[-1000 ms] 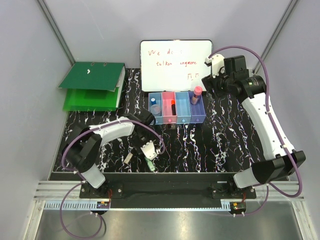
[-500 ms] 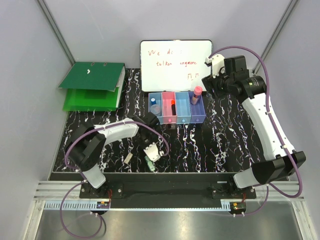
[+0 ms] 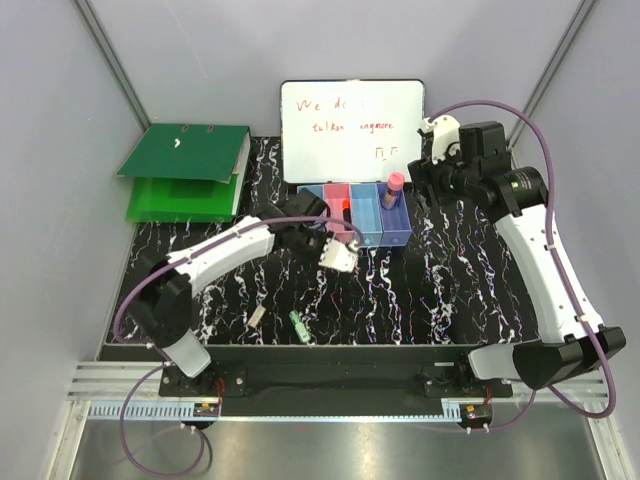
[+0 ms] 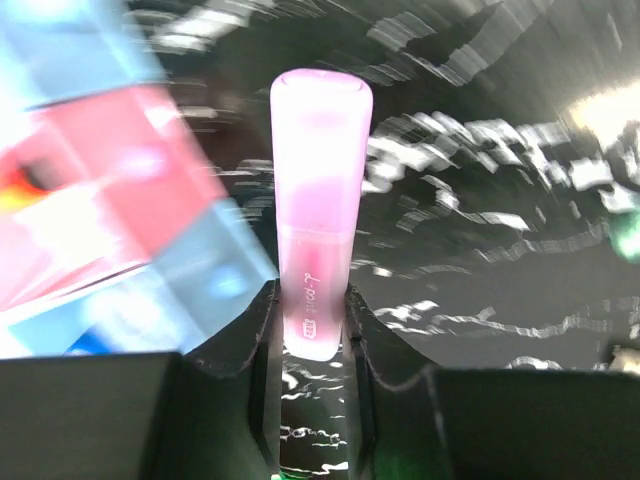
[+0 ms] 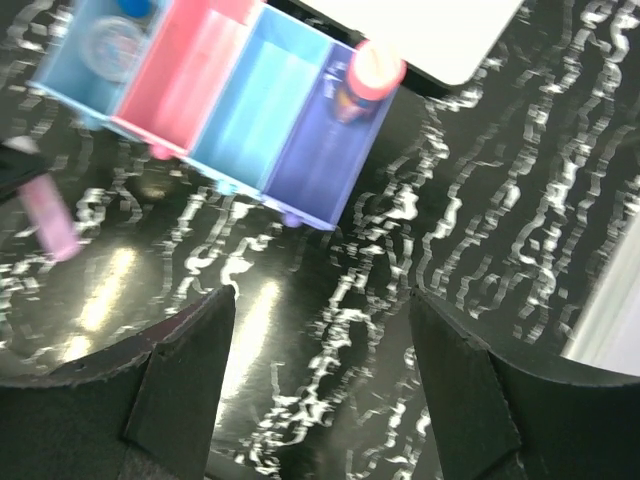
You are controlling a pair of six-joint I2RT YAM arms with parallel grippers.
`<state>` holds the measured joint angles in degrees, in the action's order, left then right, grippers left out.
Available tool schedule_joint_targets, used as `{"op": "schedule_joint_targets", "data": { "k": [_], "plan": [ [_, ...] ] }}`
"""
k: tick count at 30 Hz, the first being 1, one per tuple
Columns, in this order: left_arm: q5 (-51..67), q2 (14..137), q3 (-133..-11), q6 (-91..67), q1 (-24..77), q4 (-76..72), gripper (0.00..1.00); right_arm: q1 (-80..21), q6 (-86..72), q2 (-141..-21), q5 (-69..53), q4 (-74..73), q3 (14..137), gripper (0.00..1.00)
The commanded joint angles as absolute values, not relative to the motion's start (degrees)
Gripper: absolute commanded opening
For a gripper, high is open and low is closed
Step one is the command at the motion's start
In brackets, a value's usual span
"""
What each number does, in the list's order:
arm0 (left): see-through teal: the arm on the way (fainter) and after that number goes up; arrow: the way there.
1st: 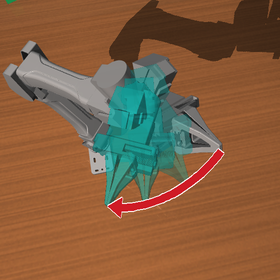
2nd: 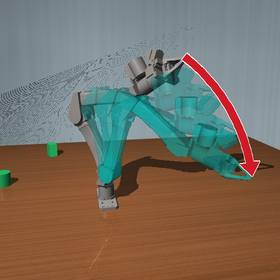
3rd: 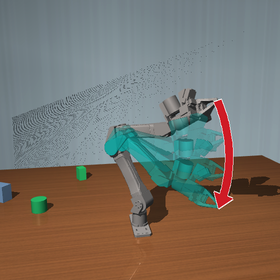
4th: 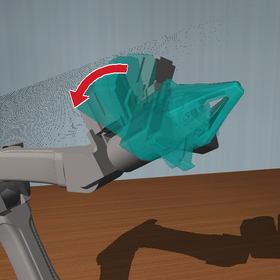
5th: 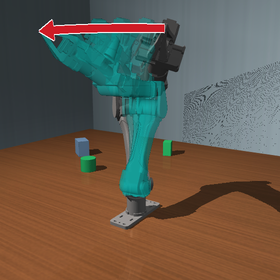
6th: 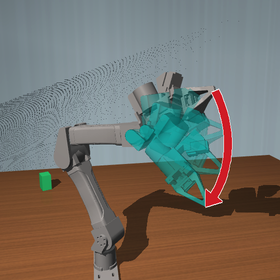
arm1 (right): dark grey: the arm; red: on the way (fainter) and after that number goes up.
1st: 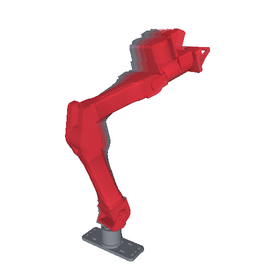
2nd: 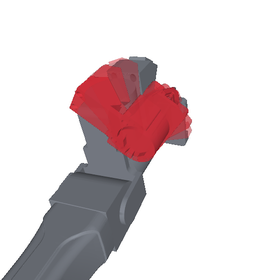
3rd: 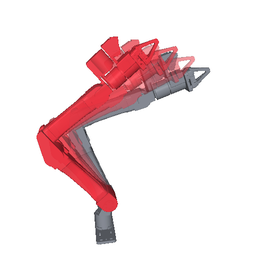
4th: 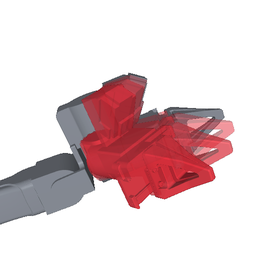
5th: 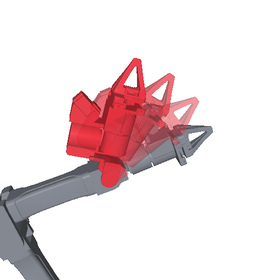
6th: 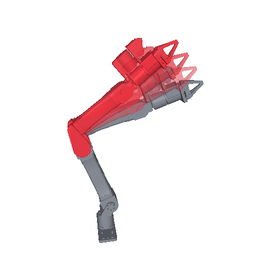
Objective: Sort the stationery into containers
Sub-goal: Pick up the stationery from the center of the board.
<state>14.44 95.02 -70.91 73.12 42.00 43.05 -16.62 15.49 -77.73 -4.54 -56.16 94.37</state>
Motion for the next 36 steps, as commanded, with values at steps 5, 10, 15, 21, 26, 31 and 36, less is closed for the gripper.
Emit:
{"op": "schedule_joint_targets", "data": {
  "k": [5, 10, 15, 21, 26, 31, 36],
  "plan": [
    [20.47, 90.26, -79.36, 44.05, 40.09, 35.60, 0.00, -16.88, 9.06, -72.51, -14.68, -50.37, 93.17, 0.77],
    [26.97, 89.12, -81.38, 29.20, 36.48, 29.10, 0.00, -16.79, 8.00, -70.14, -18.79, -47.20, 90.01, 0.77],
    [32.25, 89.74, -83.84, 15.05, 34.63, 24.45, 0.00, -16.87, 10.19, -68.73, -22.06, -42.28, 85.18, 0.76],
    [38.49, 89.65, -87.89, 2.30, 33.66, 18.74, 0.00, -16.96, 9.50, -69.43, -24.61, -37.36, 81.74, 0.74],
    [42.09, 90.26, -89.56, -3.24, 34.10, 16.17, 0.00, -16.96, 5.19, -71.45, -25.13, -30.43, 81.56, 0.72],
    [44.82, 90.79, -88.95, -4.83, 34.63, 15.03, 0.00, -17.84, 2.99, -73.04, -28.56, -25.15, 82.18, 0.70],
    [46.58, 92.28, -88.86, -5.80, 35.59, 13.01, 0.00, -20.48, 3.16, -74.26, -28.56, -24.17, 82.88, 0.70]
  ]
}}
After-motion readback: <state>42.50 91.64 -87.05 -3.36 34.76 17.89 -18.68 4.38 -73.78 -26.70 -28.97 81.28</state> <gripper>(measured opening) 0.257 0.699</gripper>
